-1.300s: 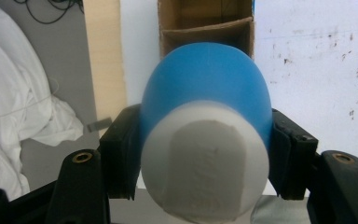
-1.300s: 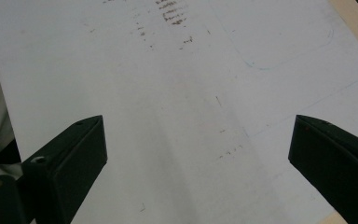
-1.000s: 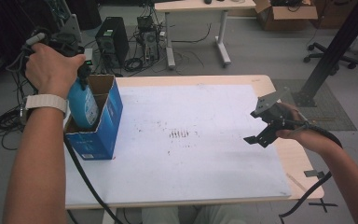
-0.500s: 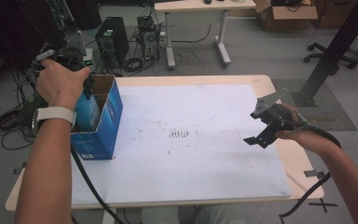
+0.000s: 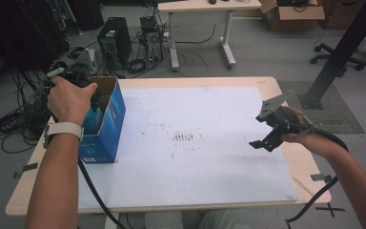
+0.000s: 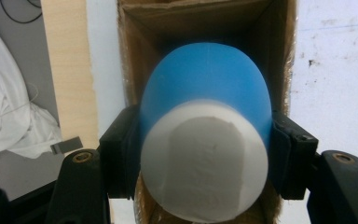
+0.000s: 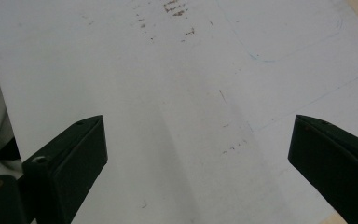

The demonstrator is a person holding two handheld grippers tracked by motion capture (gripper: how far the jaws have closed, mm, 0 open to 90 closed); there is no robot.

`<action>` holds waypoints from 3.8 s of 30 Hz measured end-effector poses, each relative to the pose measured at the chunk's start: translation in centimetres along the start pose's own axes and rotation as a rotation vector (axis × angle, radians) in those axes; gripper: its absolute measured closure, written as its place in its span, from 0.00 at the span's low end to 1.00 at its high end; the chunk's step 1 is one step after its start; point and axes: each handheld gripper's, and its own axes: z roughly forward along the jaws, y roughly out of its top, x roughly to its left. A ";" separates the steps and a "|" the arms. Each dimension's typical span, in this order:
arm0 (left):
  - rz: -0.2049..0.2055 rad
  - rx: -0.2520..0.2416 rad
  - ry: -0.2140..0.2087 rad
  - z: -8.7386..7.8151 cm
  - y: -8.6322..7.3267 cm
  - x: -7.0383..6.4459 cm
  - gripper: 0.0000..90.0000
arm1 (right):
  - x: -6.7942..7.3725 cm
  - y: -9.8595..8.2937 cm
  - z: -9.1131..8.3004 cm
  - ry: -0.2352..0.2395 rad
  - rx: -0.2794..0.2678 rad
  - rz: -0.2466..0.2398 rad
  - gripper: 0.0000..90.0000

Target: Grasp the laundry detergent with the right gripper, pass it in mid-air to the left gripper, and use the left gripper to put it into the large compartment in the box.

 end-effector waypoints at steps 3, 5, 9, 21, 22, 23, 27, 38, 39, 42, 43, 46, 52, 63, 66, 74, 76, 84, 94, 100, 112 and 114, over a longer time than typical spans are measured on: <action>0.005 -0.001 0.002 0.7 -0.1 -0.2 0.42 | 0.0 0.0 -0.1 -0.003 -0.001 -0.001 0.05; 0.003 0.001 0.002 1.1 -0.2 -0.2 0.42 | 0.0 0.0 -0.1 -0.005 -0.002 0.001 0.05; 0.007 -0.001 0.003 1.9 -0.3 -0.3 0.42 | 0.0 0.0 0.0 -0.004 0.001 0.001 0.05; 0.013 0.000 -0.001 3.2 -0.4 -0.5 0.42 | -0.1 0.0 0.2 -0.002 0.001 0.006 0.05; 0.013 0.001 -0.001 3.3 -0.5 -0.5 0.42 | -0.1 0.0 0.2 -0.001 0.001 0.006 0.05; 0.015 0.003 0.000 3.4 -0.5 -0.5 0.42 | -0.1 0.0 0.2 -0.001 0.003 0.006 0.05; 0.014 0.003 -0.005 3.7 -0.5 -0.3 0.42 | -0.2 -0.2 0.2 -0.002 0.003 0.007 0.05; 0.018 0.004 -0.007 3.9 -0.3 -0.3 0.42 | -0.2 -0.2 0.3 -0.001 0.006 0.009 0.05; 0.017 0.004 -0.007 3.9 -0.2 -0.3 0.42 | -0.2 -0.2 0.3 -0.001 0.006 0.009 0.05; 0.020 0.006 -0.007 4.0 -0.1 -0.3 0.42 | -0.1 -0.2 0.3 0.001 0.008 0.009 0.05; 0.021 0.006 -0.007 4.1 0.0 -0.3 0.42 | -0.1 -0.2 0.3 0.001 0.008 0.009 0.05; 0.019 0.008 -0.006 4.2 0.1 -0.3 0.42 | -0.1 -0.2 0.3 0.001 0.008 0.010 0.05; 0.019 0.015 -0.021 4.6 0.0 0.0 0.37 | -0.1 -0.5 0.2 0.002 0.011 0.010 0.05; 0.022 0.016 -0.006 4.1 0.2 0.0 0.29 | 0.0 -0.5 0.0 0.003 0.013 0.012 0.05; 0.021 0.014 -0.004 3.9 0.2 0.0 0.28 | 0.0 -0.5 0.0 0.003 0.014 0.008 0.05; 0.022 0.005 0.002 3.2 0.0 0.0 0.25 | 0.1 -0.5 0.0 0.005 0.012 0.008 0.05; 0.023 0.004 0.002 3.0 -0.1 0.1 0.25 | 0.1 -0.5 -0.1 0.004 0.011 0.008 0.05; 0.037 -0.026 0.014 1.1 0.0 0.0 0.23 | 0.2 -0.4 -0.2 0.004 0.010 0.004 0.05; 0.078 -0.038 0.023 -1.5 -0.4 -0.4 0.22 | 0.3 -0.6 -0.7 -0.006 0.007 0.005 0.05; 0.103 -0.056 0.019 -3.6 -0.8 -0.7 0.21 | 0.5 -0.4 -1.0 -0.009 0.001 -0.001 0.05; 0.184 -0.113 -0.004 -8.0 -2.8 -2.6 0.19 | 1.0 -0.2 -1.8 -0.021 -0.011 -0.012 0.05; 0.200 -0.128 -0.005 -8.8 -3.2 -3.0 0.19 | 1.1 -0.3 -1.9 -0.022 -0.013 -0.011 0.05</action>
